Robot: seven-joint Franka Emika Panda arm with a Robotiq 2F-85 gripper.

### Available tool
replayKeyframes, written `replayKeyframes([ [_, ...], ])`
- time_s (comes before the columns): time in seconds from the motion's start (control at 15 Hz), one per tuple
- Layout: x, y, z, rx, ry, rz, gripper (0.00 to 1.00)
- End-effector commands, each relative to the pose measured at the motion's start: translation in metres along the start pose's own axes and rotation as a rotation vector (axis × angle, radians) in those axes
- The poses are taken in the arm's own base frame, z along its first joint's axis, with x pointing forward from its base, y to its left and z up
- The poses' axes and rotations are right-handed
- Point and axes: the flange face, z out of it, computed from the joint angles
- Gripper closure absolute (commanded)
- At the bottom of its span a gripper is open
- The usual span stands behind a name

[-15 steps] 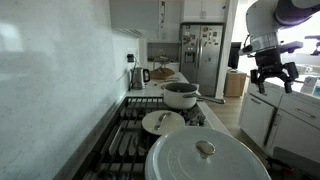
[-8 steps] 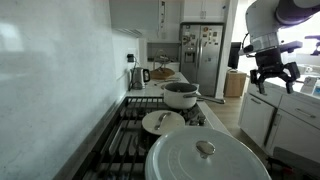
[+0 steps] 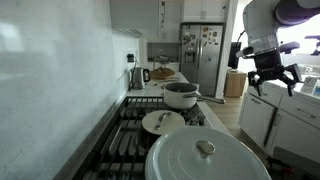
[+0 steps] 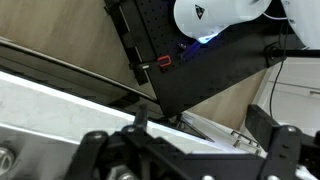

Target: Twist the knob on the stove.

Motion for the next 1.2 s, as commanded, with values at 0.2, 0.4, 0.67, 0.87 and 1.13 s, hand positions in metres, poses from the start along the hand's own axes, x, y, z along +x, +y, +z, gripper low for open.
replayKeyframes([
  [0.2, 0.051, -0.020, -0.013, -0.031, -0.067, -0.317, 0.00],
  [0.4, 0.072, -0.025, -0.012, -0.058, -0.087, -0.494, 0.00],
  [0.67, 0.105, -0.027, -0.006, -0.132, -0.099, -0.698, 0.00],
  [0.87, 0.133, -0.023, 0.002, -0.202, -0.093, -0.776, 0.00],
  [1.13, 0.165, -0.009, 0.018, -0.313, -0.082, -0.801, 0.00],
])
